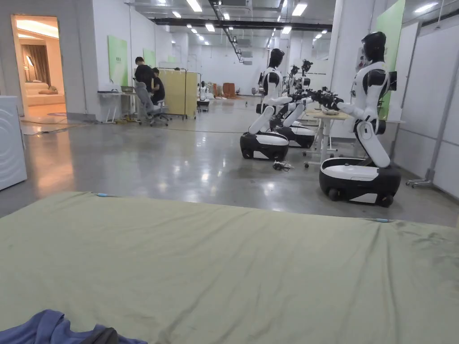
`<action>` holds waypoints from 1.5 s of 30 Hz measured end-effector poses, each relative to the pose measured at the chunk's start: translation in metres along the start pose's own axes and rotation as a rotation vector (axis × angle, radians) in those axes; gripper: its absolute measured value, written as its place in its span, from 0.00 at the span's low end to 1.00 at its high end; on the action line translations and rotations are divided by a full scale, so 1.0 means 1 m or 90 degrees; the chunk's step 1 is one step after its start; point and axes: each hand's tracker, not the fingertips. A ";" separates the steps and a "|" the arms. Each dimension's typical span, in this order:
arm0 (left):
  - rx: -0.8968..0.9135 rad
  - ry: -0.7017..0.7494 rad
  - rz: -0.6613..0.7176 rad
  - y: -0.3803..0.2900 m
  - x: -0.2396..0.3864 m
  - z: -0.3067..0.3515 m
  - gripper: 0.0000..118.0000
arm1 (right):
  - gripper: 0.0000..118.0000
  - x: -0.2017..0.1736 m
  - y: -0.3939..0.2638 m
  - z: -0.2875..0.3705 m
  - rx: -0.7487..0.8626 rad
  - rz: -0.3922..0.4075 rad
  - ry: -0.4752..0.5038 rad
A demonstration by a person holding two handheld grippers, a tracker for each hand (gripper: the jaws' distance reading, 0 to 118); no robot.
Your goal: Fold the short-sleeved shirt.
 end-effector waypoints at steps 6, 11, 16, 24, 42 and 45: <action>0.002 0.002 0.002 0.003 -0.001 -0.001 0.01 | 0.00 -0.002 0.002 -0.001 -0.006 0.006 0.004; -0.002 0.017 0.003 0.005 -0.006 0.007 0.01 | 0.00 -0.013 0.006 -0.005 -0.005 0.001 0.031; -0.016 0.050 0.001 0.005 -0.028 0.025 0.01 | 0.00 -0.037 0.008 -0.015 -0.004 0.003 0.094; -0.060 0.145 -0.027 0.003 -0.065 0.052 0.01 | 0.00 -0.079 0.007 -0.029 -0.017 0.013 0.188; -0.397 0.100 0.127 -0.100 -0.228 -0.152 0.63 | 0.00 -0.062 -0.018 -0.023 -0.084 0.037 0.165; -0.494 0.142 0.070 -0.141 -0.249 -0.203 0.63 | 0.00 -0.050 -0.025 -0.027 -0.111 0.020 0.134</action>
